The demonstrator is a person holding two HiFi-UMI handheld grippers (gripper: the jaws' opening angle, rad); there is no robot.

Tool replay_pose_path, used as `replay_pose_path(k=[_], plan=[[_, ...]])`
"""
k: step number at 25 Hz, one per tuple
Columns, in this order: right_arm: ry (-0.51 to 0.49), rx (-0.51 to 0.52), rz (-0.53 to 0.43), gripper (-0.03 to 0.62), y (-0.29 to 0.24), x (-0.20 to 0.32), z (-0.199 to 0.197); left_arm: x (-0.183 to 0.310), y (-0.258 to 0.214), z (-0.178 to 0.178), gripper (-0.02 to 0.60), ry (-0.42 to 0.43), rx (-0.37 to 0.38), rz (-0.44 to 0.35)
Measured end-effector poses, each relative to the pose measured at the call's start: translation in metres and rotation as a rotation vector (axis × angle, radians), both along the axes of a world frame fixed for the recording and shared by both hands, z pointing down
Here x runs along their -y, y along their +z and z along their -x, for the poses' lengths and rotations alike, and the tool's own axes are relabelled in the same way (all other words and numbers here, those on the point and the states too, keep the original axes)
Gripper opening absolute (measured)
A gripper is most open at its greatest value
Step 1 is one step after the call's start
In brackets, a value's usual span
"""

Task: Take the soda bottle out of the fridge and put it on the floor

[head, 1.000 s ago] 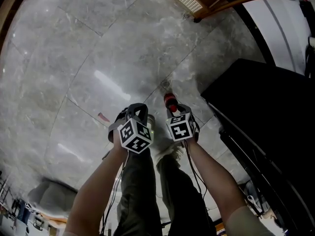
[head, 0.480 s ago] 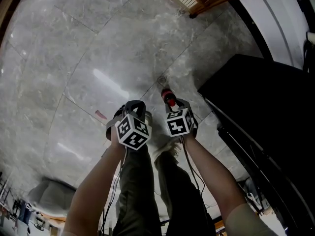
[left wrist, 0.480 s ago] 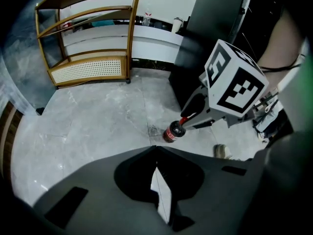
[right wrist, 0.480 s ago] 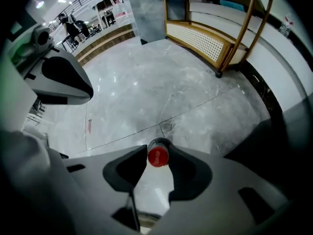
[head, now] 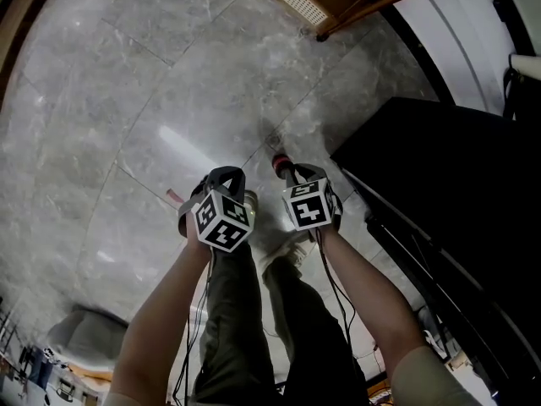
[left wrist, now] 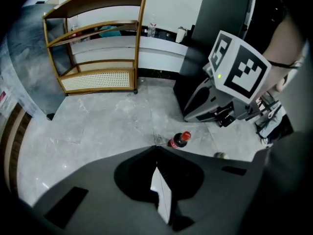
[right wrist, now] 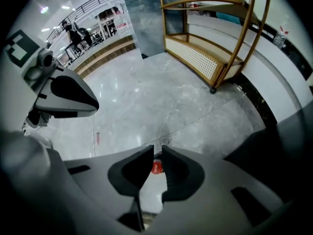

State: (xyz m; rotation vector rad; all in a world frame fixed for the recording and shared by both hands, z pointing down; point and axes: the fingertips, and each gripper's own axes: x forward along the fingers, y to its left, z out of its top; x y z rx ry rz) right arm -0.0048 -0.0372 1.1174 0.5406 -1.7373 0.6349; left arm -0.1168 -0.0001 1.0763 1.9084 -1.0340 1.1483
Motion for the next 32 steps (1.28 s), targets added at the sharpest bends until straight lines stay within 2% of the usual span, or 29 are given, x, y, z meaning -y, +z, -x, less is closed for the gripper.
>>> replay_pose_path(k=[4,7,12,20,32], plan=[[0.055,0.055,-0.045,0.035,-0.047,0.025,0.002,0.014,-0.039,0.009,0.006,-0.005,0.008,-0.042],[0.108,0.121,-0.073,0.03,-0.101,0.044,0.009,0.025,-0.071,0.015,0.006,-0.006,0.016,-0.071],[0.13,0.228,-0.16,0.021,-0.196,0.066,0.023,0.043,-0.138,0.022,0.006,-0.029,0.005,-0.132],[0.21,0.353,-0.237,0.017,-0.331,0.07,0.029,0.066,-0.274,0.021,0.006,-0.015,-0.004,-0.267],[0.194,0.508,-0.423,0.011,-0.561,0.068,0.032,0.067,-0.485,0.012,0.006,0.045,-0.018,-0.429]])
